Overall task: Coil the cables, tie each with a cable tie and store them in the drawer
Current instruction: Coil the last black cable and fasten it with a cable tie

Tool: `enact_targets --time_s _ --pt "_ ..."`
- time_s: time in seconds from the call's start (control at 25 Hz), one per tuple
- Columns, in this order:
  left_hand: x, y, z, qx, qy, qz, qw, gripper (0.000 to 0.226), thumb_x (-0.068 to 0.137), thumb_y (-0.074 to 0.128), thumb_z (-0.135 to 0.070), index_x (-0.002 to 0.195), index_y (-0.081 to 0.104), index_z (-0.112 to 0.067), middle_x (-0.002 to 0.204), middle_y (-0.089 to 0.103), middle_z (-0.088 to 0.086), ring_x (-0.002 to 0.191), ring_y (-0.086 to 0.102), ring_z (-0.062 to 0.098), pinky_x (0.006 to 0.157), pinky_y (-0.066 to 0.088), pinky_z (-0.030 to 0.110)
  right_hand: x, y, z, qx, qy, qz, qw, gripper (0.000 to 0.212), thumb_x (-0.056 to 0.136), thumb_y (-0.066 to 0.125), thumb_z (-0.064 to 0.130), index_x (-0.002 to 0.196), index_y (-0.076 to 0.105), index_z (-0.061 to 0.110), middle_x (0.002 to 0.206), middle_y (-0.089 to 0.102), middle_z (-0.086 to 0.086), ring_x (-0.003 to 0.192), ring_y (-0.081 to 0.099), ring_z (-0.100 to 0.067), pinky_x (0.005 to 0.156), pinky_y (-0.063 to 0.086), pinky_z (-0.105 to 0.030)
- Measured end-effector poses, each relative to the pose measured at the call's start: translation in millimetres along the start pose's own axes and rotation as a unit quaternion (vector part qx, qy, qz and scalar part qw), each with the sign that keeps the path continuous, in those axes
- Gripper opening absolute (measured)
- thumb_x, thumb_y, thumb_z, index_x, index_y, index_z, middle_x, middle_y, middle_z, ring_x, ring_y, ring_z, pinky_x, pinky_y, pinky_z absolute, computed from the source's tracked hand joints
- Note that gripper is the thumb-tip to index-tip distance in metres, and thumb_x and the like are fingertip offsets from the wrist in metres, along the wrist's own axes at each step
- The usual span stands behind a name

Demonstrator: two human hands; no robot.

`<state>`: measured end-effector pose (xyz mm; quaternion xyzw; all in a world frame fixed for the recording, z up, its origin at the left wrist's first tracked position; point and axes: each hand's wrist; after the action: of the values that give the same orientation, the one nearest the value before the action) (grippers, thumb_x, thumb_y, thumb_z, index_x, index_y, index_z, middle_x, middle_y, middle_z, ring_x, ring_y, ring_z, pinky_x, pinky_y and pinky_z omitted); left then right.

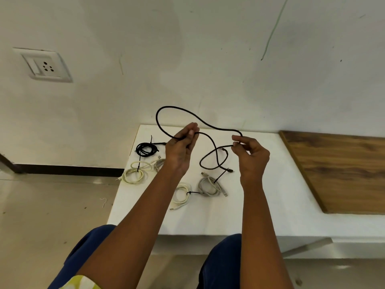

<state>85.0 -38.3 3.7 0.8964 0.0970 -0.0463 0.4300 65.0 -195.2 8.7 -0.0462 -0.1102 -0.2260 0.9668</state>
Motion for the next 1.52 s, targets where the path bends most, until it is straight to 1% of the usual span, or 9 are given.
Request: enact_targets --time_s 0.2,0.32,0.52,0.8,1.04,1.2,1.28,1.36,1.52 --pt "9 2 -25 -0.030 0.088 -0.031 0.995 0.034 0.092 0.046 0.011 0.126 0.051 0.010 0.100 0.067 0.005 0.096 0.063 0.014 0.090 0.052 0.022 1 -2 -4 -0.076 -0.025 -0.028 0.996 0.028 0.076 0.060 -0.006 0.083 0.073 0.017 0.089 0.072 -0.003 0.067 0.057 -0.004 0.069 0.043 -0.015" --pt "4 5 -36 0.027 0.129 -0.031 0.991 0.033 0.092 0.048 0.008 0.124 0.053 0.010 0.109 0.065 0.012 0.097 0.064 0.012 0.094 0.050 0.024 5 -5 -8 -0.149 -0.042 -0.109 0.982 0.024 0.080 0.057 -0.007 0.088 0.073 0.008 0.093 0.072 -0.007 0.072 0.062 -0.013 0.064 0.038 -0.003" --pt "-14 24 -49 0.168 0.204 -0.018 0.964 0.028 0.085 0.054 0.013 0.109 0.063 0.002 0.102 0.068 0.013 0.099 0.065 0.016 0.092 0.052 0.027 3 -11 -19 -0.218 0.025 -0.049 0.974 0.027 0.087 0.051 -0.004 0.104 0.069 0.006 0.112 0.068 -0.007 0.090 0.064 -0.023 0.079 0.043 -0.020" --pt "-44 40 -73 0.353 0.342 0.031 0.870 0.033 0.083 0.056 0.014 0.104 0.068 -0.008 0.099 0.071 0.004 0.096 0.067 0.012 0.093 0.051 0.030 -10 -19 -18 -0.246 0.094 0.026 0.964 0.034 0.082 0.048 -0.003 0.100 0.072 0.013 0.084 0.066 -0.008 0.053 0.041 -0.009 0.054 0.035 -0.022" --pt "-67 26 -86 0.413 0.390 0.041 0.822 0.027 0.088 0.053 0.009 0.104 0.063 -0.009 0.095 0.071 0.005 0.090 0.069 0.016 0.088 0.052 0.030 -37 -26 -6 -0.370 -0.020 0.067 0.926 0.043 0.077 0.045 -0.011 0.104 0.063 0.018 0.099 0.063 0.003 0.090 0.058 -0.018 0.068 0.041 -0.027" --pt "-82 12 -98 0.484 0.437 0.041 0.757 0.022 0.087 0.055 0.006 0.097 0.068 -0.010 0.088 0.071 0.001 0.082 0.067 0.005 0.080 0.049 0.015 -48 -20 23 -0.158 -0.008 0.082 0.984 0.034 0.084 0.047 -0.013 0.101 0.066 0.010 0.097 0.069 -0.009 0.081 0.058 -0.011 0.075 0.045 -0.015" --pt "-89 8 -101 0.509 0.448 0.068 0.732 0.021 0.086 0.058 0.006 0.099 0.070 -0.005 0.087 0.071 0.006 0.083 0.065 0.005 0.080 0.047 0.012 -55 -14 46 -0.017 0.016 0.119 0.993 0.018 0.094 0.051 0.005 0.101 0.067 0.007 0.094 0.070 -0.012 0.082 0.061 -0.013 0.081 0.048 -0.020" --pt "-96 4 -101 0.546 0.463 0.101 0.691 0.021 0.083 0.063 0.004 0.101 0.072 -0.003 0.088 0.071 0.009 0.083 0.065 0.007 0.079 0.047 0.012 -62 -6 65 0.088 0.052 0.184 0.978 0.031 0.099 0.043 0.024 0.101 0.068 0.005 0.090 0.070 -0.014 0.081 0.064 -0.016 0.079 0.052 -0.026" --pt "-106 -4 -92 0.629 0.422 0.134 0.639 0.030 0.083 0.061 0.008 0.109 0.069 -0.002 0.091 0.070 0.014 0.087 0.067 0.023 0.081 0.049 0.022 -87 15 87 0.022 0.031 0.272 0.962 0.039 0.097 0.044 0.036 0.089 0.067 0.006 0.067 0.063 0.000 0.063 0.056 -0.009 0.065 0.048 -0.019"
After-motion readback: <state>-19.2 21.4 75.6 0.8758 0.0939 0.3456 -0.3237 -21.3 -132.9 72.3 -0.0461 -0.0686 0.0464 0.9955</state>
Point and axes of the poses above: each hand's wrist, its own x-axis towards the middle knuckle, its own y-axis out of the palm, z = x × y
